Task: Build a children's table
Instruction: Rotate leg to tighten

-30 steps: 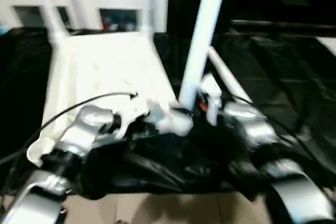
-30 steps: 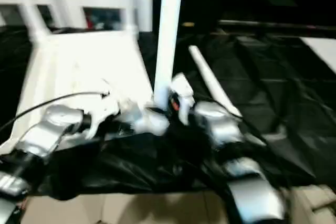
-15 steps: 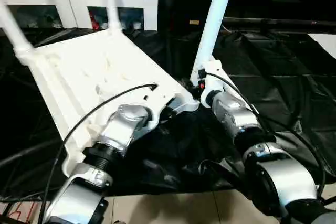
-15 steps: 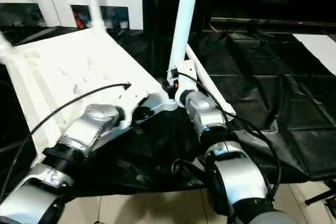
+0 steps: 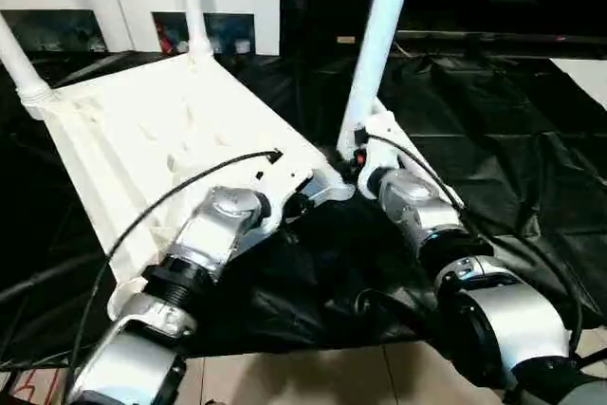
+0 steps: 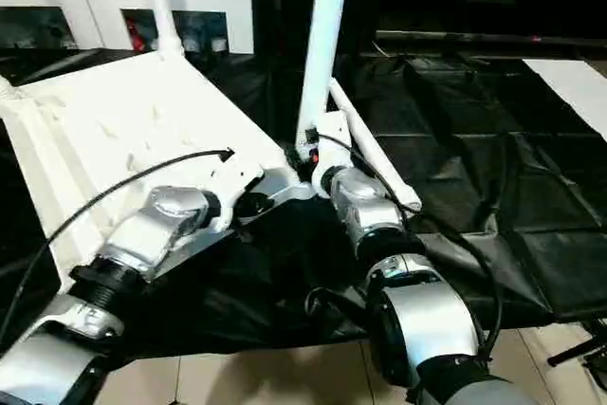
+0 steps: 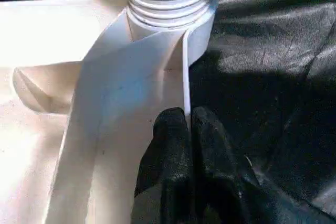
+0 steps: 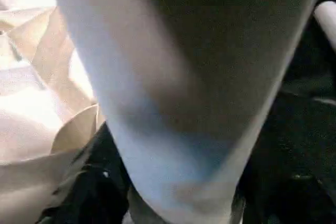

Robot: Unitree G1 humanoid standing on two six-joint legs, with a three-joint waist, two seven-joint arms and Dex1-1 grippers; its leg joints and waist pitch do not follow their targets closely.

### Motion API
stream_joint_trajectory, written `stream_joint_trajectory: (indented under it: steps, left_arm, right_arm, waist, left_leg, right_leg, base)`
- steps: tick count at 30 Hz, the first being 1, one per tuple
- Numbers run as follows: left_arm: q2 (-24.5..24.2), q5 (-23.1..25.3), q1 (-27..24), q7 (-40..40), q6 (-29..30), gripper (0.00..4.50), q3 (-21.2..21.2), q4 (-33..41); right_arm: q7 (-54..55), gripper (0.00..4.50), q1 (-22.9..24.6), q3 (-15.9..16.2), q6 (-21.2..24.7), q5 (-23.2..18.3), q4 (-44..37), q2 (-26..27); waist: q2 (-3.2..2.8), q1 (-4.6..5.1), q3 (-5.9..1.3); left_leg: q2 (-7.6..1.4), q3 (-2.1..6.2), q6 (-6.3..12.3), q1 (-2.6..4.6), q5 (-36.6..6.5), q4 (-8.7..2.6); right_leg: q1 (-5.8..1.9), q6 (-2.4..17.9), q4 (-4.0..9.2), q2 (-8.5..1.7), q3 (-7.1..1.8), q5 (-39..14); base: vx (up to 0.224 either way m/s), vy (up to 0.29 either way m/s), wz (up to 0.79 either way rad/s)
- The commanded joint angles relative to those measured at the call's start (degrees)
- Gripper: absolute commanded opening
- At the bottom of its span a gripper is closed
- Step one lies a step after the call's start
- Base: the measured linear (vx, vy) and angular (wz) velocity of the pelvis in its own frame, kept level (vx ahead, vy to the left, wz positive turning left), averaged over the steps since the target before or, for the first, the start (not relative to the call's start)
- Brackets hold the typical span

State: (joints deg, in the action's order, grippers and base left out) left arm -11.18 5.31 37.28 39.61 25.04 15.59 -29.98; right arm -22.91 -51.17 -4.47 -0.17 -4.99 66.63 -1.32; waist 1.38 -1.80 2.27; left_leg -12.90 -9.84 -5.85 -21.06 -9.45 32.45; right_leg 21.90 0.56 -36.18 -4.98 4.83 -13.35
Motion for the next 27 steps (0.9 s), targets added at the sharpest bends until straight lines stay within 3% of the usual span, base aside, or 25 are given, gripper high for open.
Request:
stream_joint_trajectory:
  steps: [1, 8, 10, 14, 20, 27]
  left_arm:
    - [0.5, -0.2, 1.2, 0.5, -2.7, 0.0, 0.5, 2.8]
    - [-1.9, -1.9, 0.1, 5.9, -5.8, 0.0, 0.7, 4.5]
    - [-3.0, -2.3, -0.2, 7.6, -7.1, 0.0, 0.9, 4.5]
    - [-4.2, -3.7, -1.0, 11.3, -8.1, 0.0, 1.0, 5.4]
    - [-6.4, -5.8, -2.2, 18.4, -10.7, 0.0, 1.5, 6.6]
    - [-10.0, -7.8, -3.2, 28.5, -13.9, 0.0, 2.8, 7.4]
  right_arm:
    - [-5.1, 3.17, 2.1, 2.3, 2.6, 0.4, 3.1, 2.8]
    - [-14.6, 3.67, 3.4, 3.6, 0.9, 0.1, -2.1, 0.2]
    - [-19.6, 3.67, 4.9, 4.8, 1.5, 0.0, -4.9, -1.7]
    - [-26.1, 3.67, 7.6, 6.7, 2.4, 0.6, -8.8, -5.1]
    - [-33.9, 3.67, 11.2, 9.0, 2.9, 1.6, -14.0, -9.6]
    - [-43.5, 3.67, 16.3, 12.6, 6.1, 0.6, -24.1, -13.8]
  waist:
    - [-0.79, -0.38, -3.32]
    - [-0.83, -0.55, -3.42]
    - [-0.91, -0.69, -3.56]
    - [-1.09, -1.11, -3.57]
    - [-1.12, -2.1, -3.63]
    - [-1.18, -3.2, -3.55]
  left_leg:
    - [-0.36, -0.32, 3.09, 0.23, -8.4, -2.95]
    - [-0.44, -0.36, 3.86, 0.29, -7.8, -2.83]
    - [-0.4, -0.37, 4.96, 0.25, -6.2, -2.6]
    - [-0.43, -0.44, 5.97, 0.35, -5.6, -2.45]
    - [-0.53, -0.57, 5.49, 0.47, -5.2, -2.35]
    - [-0.6, -0.59, 5.22, 0.63, -6.1, -2.38]
  right_leg:
    - [-2.92, 15.1, 3.97, -2.74, -2.73, 3.1]
    - [-3.02, 15.6, 3.84, -2.74, -2.77, 4.6]
    - [-3.15, 16.3, 3.55, -2.63, -2.72, 7.7]
    - [-3.12, 16.8, 3.46, -2.64, -2.73, 9.2]
    - [-3.0, 17.2, 3.23, -2.51, -2.67, 9.5]
    - [-2.89, 16.1, 3.28, -2.49, -2.65, 8.0]
  base:
    - [0.0, 0.0, 0.0]
    - [0.0, 0.0, 0.0]
    - [0.0, 0.0, 0.0]
    - [0.0, 0.0, 0.0]
    - [0.0, 0.0, 0.0]
    - [0.0, 0.0, 0.0]
